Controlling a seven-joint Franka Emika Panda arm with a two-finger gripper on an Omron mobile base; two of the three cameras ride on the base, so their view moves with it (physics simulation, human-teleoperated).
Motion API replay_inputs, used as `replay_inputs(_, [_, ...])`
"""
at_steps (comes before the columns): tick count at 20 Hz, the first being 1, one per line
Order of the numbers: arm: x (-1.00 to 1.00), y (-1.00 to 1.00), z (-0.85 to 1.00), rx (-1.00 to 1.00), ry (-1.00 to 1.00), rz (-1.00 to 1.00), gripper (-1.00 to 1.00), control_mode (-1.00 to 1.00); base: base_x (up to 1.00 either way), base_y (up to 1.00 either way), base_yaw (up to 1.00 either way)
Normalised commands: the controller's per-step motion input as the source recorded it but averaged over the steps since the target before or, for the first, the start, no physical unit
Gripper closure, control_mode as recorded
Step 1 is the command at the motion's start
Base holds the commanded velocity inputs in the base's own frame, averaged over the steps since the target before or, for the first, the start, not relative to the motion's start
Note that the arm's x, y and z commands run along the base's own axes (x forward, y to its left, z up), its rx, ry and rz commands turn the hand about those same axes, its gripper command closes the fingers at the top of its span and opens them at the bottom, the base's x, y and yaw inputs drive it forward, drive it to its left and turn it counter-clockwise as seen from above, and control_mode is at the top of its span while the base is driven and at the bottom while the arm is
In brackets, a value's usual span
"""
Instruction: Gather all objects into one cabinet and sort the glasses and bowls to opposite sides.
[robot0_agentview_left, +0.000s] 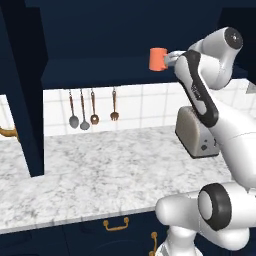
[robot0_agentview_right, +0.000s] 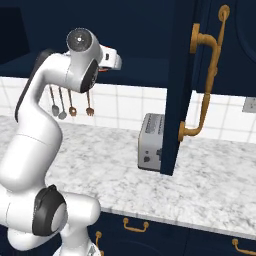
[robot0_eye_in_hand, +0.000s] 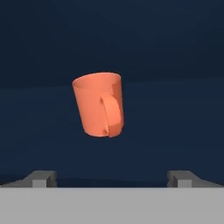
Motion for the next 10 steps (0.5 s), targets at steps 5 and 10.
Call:
replay_inputs(5, [0.02,-0.08,-0.14,-0.03,-0.01,0.09,-1.00,-1.00,0.00,0.00,0.00])
replay_inputs(10, [0.19,0.01,-0.40,-0.04,-0.06,0.04,-1.00,-1.00,0.00,0.00,0.00])
